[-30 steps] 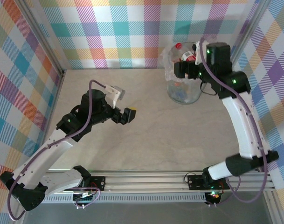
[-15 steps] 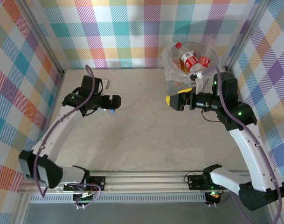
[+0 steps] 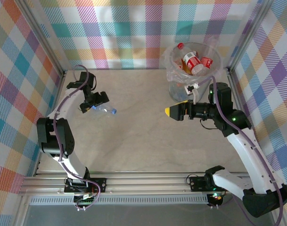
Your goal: Put the plastic bottles in the bin
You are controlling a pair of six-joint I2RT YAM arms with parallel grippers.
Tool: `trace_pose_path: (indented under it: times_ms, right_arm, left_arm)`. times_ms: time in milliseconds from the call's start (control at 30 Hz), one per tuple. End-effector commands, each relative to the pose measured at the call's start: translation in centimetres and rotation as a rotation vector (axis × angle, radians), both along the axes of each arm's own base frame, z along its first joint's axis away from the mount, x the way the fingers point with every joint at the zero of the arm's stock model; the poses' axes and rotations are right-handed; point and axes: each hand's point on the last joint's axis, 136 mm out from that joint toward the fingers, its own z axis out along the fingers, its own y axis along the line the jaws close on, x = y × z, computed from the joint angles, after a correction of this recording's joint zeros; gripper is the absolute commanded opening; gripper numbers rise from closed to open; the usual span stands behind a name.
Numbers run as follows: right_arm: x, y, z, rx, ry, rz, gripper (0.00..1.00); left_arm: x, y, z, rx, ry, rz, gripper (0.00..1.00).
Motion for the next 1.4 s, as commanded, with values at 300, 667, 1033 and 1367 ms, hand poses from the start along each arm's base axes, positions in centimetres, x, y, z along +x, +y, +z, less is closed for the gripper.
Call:
trace_pose_path:
  times_ms: [300, 667, 1033, 1367]
  right_arm:
    - [-0.6, 0.6, -0.5, 0.049, 0.013, 0.04, 1.0]
    - [-0.5, 0.5, -1.2, 0.047, 0.041, 0.03, 1.0]
    - [-0.4, 0.5, -1.4, 0.046, 0.055, 0.024, 1.0]
    - [1.1, 0.4, -3.4, 0.05, 0.118, -0.056, 1.0]
  left_arm:
    - [4.6, 4.7, -3.5, -0.152, -0.054, 0.342, 0.96]
    - [7.4, 4.8, -5.3, -0.219, -0.112, 0.385, 0.9]
    - [7.8, 4.6, -6.2, -0.24, -0.131, 0.39, 0.73]
    - [8.3, 2.5, -3.3, -0.322, -0.277, 0.285, 0.55]
